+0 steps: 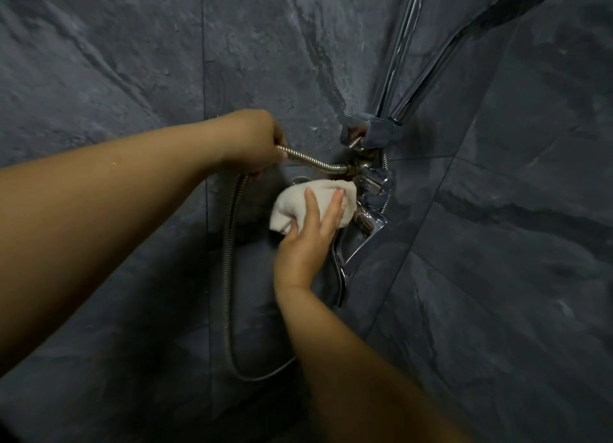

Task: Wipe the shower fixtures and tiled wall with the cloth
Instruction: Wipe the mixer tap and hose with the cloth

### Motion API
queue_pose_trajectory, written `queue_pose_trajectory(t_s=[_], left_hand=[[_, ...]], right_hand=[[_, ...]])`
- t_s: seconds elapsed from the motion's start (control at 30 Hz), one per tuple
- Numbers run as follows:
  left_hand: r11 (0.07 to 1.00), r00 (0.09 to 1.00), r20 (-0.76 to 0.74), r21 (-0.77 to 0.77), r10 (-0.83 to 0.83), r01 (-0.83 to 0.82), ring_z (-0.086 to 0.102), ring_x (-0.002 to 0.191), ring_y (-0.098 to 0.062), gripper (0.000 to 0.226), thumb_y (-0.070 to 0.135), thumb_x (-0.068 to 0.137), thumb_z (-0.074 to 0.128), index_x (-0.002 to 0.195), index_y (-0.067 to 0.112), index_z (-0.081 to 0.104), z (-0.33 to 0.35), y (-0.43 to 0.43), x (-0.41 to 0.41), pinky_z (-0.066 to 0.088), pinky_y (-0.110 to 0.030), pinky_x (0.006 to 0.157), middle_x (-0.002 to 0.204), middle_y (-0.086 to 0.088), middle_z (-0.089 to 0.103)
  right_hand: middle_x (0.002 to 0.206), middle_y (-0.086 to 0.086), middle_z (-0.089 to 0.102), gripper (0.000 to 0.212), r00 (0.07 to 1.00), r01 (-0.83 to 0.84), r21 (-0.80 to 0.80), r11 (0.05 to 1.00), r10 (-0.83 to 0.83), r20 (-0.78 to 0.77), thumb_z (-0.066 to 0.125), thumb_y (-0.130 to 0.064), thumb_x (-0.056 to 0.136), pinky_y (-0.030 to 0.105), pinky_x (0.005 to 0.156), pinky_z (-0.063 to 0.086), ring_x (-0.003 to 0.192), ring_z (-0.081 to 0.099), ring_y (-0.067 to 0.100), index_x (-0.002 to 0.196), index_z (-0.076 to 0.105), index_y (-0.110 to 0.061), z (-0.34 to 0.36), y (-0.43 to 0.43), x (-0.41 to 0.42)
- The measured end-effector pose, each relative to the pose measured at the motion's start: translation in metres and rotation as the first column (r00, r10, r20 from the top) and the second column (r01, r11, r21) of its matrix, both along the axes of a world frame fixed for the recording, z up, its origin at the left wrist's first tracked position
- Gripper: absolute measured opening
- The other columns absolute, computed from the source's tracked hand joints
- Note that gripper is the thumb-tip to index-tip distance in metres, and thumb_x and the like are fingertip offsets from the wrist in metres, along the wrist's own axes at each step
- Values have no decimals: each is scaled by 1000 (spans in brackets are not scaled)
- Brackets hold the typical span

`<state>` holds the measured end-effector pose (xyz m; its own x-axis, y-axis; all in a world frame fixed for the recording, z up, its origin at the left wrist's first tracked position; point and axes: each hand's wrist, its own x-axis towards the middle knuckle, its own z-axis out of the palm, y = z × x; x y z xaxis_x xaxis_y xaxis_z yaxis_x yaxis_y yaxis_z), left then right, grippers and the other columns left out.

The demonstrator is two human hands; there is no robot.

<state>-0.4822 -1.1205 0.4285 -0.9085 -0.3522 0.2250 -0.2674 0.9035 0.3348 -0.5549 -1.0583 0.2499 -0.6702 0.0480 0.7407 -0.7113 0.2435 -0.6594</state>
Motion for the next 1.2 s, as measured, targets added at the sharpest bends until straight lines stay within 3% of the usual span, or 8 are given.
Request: queue_pose_trajectory(t_s=[0.2,0.3,0.43,0.6,0.77,1.0,1.1,1.2], left_hand=[[1000,1000,-13,-2,-10,10,53,54,-10,10,24,93,52,93,20,61,3,-2,-1,35,-23,50,60,2,56],[1000,999,-36,-28,6,-7,52,65,-17,20,26,93,52,105,15,66,5,-2,-5,38,-26,62,68,0,56],[995,988,-156,-98,12,-28,57,103,-29,26,25,91,56,114,16,66,11,0,-13,42,-33,84,110,-11,65],[990,984,-179,-142,-11,-15,56,108,-29,26,26,91,56,115,20,65,18,2,-24,47,-41,92,118,-9,63],[988,987,-162,-153,-6,-19,56,109,-28,27,28,90,58,115,22,65,21,0,-26,46,-41,94,118,-8,64],[991,989,-147,-130,-8,-11,57,107,-27,26,25,91,57,115,21,65,23,1,-22,46,-39,92,116,-8,64],[991,989,-150,-131,6,-26,58,104,-28,24,26,90,57,111,21,67,20,0,-19,47,-39,90,113,-8,65],[992,987,-158,-122,27,-46,58,103,-29,23,27,89,58,109,21,68,15,-2,-17,48,-39,88,112,-9,65]], right_hand=[[150,-10,14,59,978,-207,25,978,207,-1,49,13,87,3,107,15,140,15,4,124,45,-33,-20,40,36],[153,6,20,46,991,-133,5,991,133,7,53,-3,88,20,114,20,141,15,12,132,50,-16,1,33,12],[151,20,26,47,995,-94,234,968,97,-2,48,-2,80,50,112,26,141,13,33,127,55,-9,9,18,-7],[150,11,32,42,967,-207,332,920,244,-76,36,-14,87,24,113,19,142,16,19,122,59,-13,4,49,1],[130,21,54,47,963,23,542,840,127,-238,62,-1,73,58,106,31,127,45,37,119,61,-7,31,26,-14],[89,11,68,40,864,411,632,657,-60,-499,39,-15,73,32,77,47,79,65,25,100,68,-5,49,21,-23],[81,9,66,24,873,421,684,596,-63,-483,59,-14,63,30,73,49,73,64,24,84,66,-7,55,25,-23],[93,18,69,29,883,331,714,617,65,-465,42,-12,69,34,77,52,82,67,32,82,67,-3,49,36,-22]])
